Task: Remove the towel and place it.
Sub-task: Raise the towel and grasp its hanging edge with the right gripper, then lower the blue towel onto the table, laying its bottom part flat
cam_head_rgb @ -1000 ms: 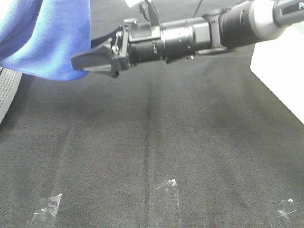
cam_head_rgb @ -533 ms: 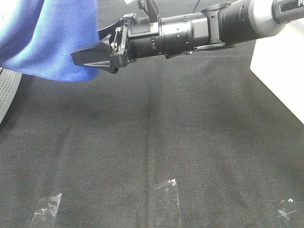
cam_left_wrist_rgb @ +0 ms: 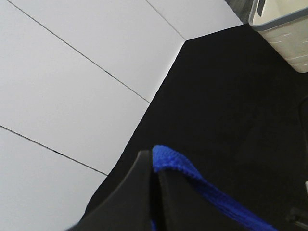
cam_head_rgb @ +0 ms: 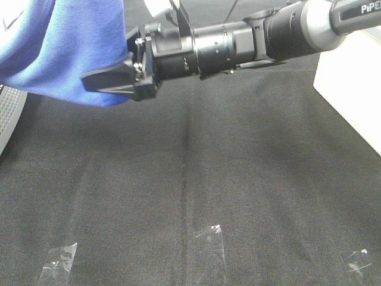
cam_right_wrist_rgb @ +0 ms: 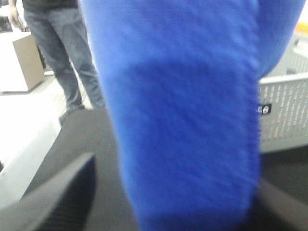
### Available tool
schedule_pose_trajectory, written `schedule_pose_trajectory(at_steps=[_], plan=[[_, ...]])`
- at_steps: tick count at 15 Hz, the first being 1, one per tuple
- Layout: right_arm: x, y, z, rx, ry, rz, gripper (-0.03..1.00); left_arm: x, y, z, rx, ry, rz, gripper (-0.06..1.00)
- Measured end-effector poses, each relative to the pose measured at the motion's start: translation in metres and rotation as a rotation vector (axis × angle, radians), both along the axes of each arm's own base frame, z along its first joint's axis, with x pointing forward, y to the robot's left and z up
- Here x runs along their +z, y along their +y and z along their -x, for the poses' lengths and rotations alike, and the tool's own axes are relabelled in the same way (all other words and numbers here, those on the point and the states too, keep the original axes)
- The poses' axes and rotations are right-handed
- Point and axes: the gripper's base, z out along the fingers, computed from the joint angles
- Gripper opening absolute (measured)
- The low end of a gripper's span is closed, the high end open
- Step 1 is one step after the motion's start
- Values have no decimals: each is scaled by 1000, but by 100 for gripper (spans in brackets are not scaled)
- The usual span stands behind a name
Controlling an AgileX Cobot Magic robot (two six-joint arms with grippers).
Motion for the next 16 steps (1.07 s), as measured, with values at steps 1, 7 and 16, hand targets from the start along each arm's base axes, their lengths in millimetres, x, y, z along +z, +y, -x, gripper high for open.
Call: schedule_pose_trajectory(at_steps=[1, 7, 16], plan=[[-2, -3, -1, 4, 13, 20, 57, 0, 1, -1, 7, -14, -24, 0], [-6, -18, -6, 4, 78, 67, 38, -1, 2, -2, 16, -31, -53, 0], [-4, -17, -1, 29, 209, 35, 1, -1, 2, -2, 16, -30, -52, 0]])
